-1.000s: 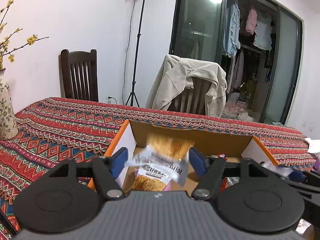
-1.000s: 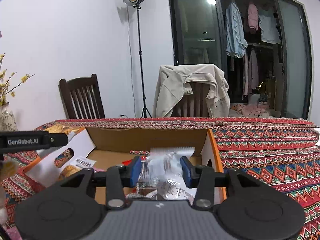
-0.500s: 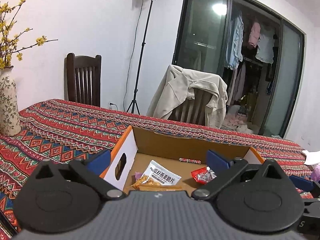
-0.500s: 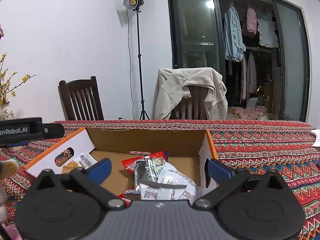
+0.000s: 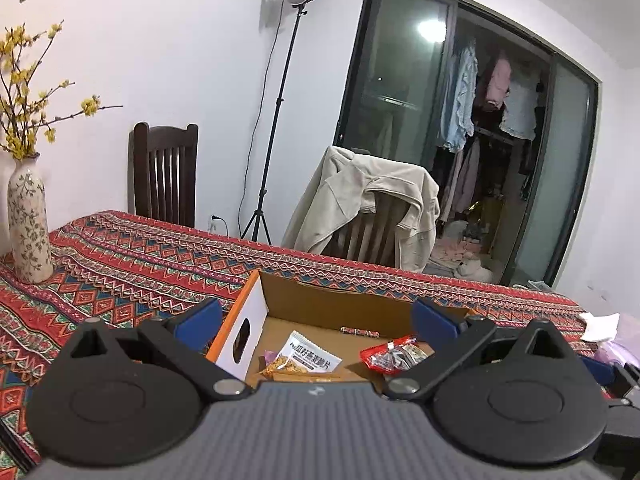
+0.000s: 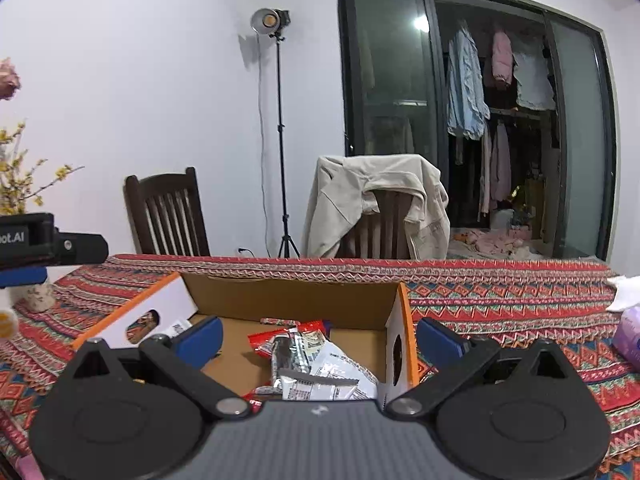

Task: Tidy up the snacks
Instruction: 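Open both tools to drop the packets into the orange box, then withdraw both tools from the box back over the snack pile, then grasp the green-and-white bar packet with the right tool, then grasp a pink packet with the left tool while the right tool holds the green bar packet, then carry both held packets over the orange box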

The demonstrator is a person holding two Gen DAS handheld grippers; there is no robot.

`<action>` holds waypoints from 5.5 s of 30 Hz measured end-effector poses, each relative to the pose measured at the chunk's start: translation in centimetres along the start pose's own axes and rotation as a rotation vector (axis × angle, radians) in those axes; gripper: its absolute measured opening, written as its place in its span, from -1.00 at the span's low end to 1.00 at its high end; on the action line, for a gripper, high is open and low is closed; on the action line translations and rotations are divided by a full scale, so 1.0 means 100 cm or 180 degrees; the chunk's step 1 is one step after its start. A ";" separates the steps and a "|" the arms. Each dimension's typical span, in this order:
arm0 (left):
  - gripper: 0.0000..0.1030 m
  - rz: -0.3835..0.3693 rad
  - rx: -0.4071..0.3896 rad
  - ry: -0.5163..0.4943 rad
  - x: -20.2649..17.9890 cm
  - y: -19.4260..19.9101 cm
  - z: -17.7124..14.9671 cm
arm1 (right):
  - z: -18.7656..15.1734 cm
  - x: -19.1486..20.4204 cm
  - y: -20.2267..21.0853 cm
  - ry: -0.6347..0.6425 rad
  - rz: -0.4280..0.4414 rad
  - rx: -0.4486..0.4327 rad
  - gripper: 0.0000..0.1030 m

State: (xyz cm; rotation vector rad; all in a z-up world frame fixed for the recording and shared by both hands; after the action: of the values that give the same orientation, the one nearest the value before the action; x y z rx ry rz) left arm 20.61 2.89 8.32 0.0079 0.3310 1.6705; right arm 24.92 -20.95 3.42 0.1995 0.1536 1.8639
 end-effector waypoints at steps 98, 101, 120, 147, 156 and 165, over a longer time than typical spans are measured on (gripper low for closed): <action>0.42 0.0266 0.1080 -0.0449 0.049 0.044 -0.131 | -0.097 -0.006 0.069 0.0017 0.0190 0.0708 -0.27; 0.39 0.0287 0.1030 -0.0447 0.049 0.047 -0.131 | -0.097 -0.006 0.069 0.0017 0.0191 0.0696 -0.27; 0.39 0.0181 0.0498 -0.0286 0.042 0.076 -0.095 | -0.084 -0.001 0.082 0.0002 0.0184 0.0409 -0.28; 0.39 -0.0014 0.0275 -0.0207 -0.002 -0.013 -0.015 | 0.027 0.004 -0.003 -0.0019 0.0057 0.0042 -0.28; 0.39 0.0134 0.0188 -0.0141 -0.003 -0.058 0.003 | 0.034 -0.004 -0.046 -0.0105 -0.0014 0.0073 -0.28; 0.39 0.0211 0.0244 -0.0151 -0.004 -0.094 -0.015 | 0.021 -0.006 -0.078 -0.0125 -0.0045 0.0034 -0.28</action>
State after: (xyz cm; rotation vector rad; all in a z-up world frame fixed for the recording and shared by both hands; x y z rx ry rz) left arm 29.53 3.01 4.86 0.1165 0.3619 1.7194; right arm 32.84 -19.23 3.80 0.2416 0.1376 1.8441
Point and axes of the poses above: each gripper's, at about its wrist camera, not at the fingertips, and y roughly against the way its jaws point, x to its left, z to its top, the point moved 2 cm from there along -y, roughly the way its jaws point, and after that the axes turned 6 degrees about -x, right-handed, at the moved point
